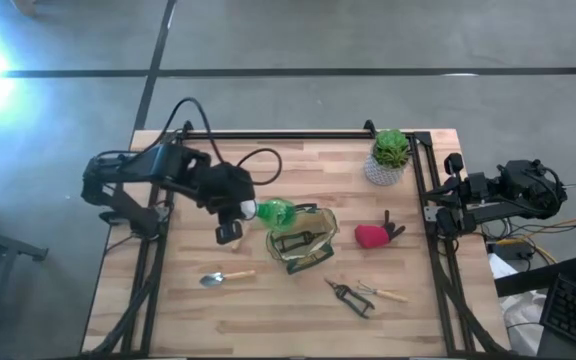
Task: Pick & Place Garden tools in Gardening bag
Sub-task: Put the green spray bottle into the green gardening bag
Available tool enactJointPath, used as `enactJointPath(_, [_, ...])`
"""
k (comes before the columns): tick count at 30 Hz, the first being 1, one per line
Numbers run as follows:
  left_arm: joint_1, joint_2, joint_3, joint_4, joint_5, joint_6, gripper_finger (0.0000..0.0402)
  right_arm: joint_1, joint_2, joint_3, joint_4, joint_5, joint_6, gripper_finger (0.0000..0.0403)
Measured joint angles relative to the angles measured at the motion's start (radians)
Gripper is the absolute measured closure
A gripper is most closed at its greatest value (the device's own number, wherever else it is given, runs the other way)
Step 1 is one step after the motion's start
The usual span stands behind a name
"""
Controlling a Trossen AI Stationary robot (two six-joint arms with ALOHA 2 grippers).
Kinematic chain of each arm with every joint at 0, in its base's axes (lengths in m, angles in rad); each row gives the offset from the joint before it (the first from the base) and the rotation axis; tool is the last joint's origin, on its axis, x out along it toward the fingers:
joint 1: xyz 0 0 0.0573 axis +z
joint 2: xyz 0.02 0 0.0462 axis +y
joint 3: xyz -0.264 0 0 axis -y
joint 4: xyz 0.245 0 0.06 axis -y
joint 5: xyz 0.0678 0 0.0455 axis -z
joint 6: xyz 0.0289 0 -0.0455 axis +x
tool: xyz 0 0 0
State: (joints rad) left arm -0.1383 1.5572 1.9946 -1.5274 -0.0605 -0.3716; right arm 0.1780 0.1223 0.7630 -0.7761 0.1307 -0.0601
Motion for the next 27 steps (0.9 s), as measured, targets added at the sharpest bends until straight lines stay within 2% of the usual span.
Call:
enactJointPath(4, [0.006,0.065,0.093,-0.047,0.001,0.018,0.0352,0.0,0.0,0.0,0.0,0.0,0.0,0.0394])
enactJointPath(10, [0.014,0.14,0.168,-0.043,0.054,0.065,0.0352,0.0,0.0,0.0,0.0,0.0,0.0,0.0394])
enactJointPath(15, [0.016,0.177,0.17,-0.044,0.098,0.073,0.0352,0.0,0.0,0.0,0.0,0.0,0.0,0.0394])
enactJointPath(27, [0.016,0.226,0.158,-0.044,0.103,0.082,0.0352,0.0,0.0,0.0,0.0,0.0,0.0,0.0394])
